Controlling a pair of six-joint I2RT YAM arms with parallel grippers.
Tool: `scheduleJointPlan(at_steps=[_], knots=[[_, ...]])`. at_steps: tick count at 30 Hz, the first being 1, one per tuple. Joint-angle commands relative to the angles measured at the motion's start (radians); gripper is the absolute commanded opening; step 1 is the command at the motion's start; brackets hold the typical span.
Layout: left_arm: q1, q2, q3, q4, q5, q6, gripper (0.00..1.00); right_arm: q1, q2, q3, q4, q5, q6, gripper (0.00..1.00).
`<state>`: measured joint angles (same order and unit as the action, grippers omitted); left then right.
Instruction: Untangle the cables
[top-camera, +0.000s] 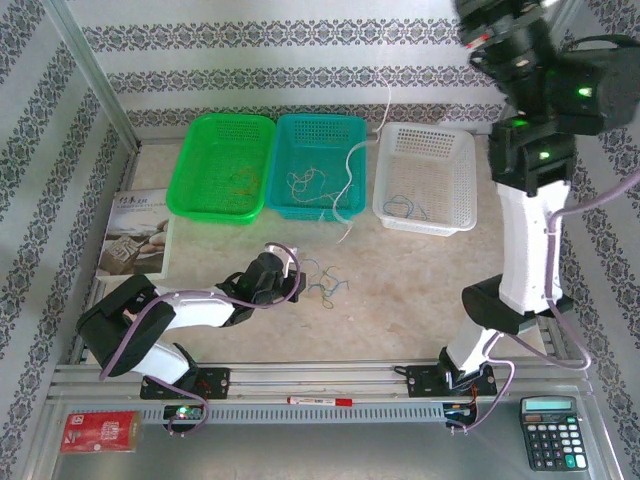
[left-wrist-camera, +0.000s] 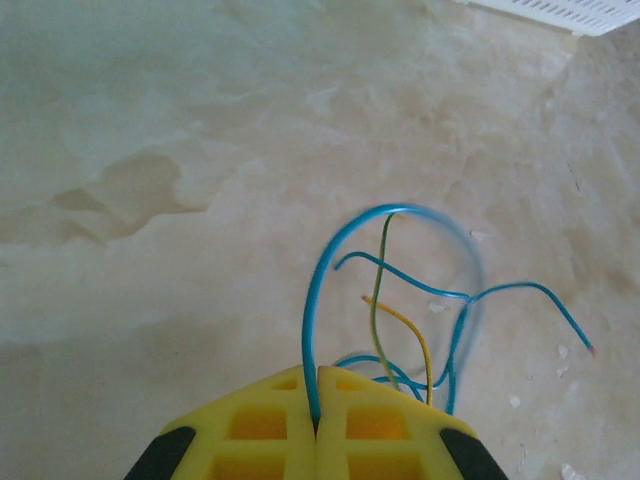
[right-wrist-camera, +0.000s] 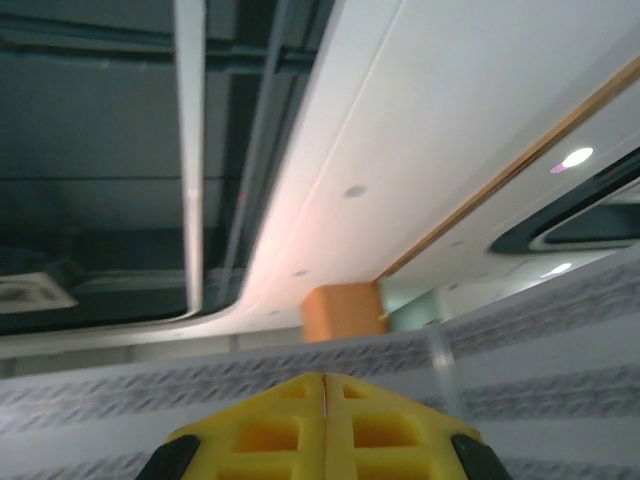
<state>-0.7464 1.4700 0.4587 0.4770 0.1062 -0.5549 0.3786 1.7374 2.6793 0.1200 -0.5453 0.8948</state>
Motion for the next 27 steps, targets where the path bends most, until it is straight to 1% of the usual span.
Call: scheduleJointPlan(at_steps=[1,4,9,17,27], knots=[[-0.009,0.011,0.035,-0.057,-0.025,-0.020,0.00,0.070,0.031,-0.059,0.020,-0.088,0.050,0.00],[-0.008,0.015,0.048,-0.058,-0.012,-0.019,0.00,0.086,0.046,-0.079,0.015,-0.083,0.046,0.00],[-0.008,0.009,0.034,-0.052,-0.007,-0.031,0.00,0.074,0.062,-0.022,-0.027,-0.056,-0.015,0.00],[-0.010,-0.032,0.005,-0.040,0.007,-0.052,0.00,0.047,0.103,-0.016,-0.025,-0.014,-0.046,0.00],[-0.008,-0.136,-0.020,-0.073,0.006,-0.077,0.00,-0.011,0.286,0.100,0.016,0.020,-0.004,0.00]])
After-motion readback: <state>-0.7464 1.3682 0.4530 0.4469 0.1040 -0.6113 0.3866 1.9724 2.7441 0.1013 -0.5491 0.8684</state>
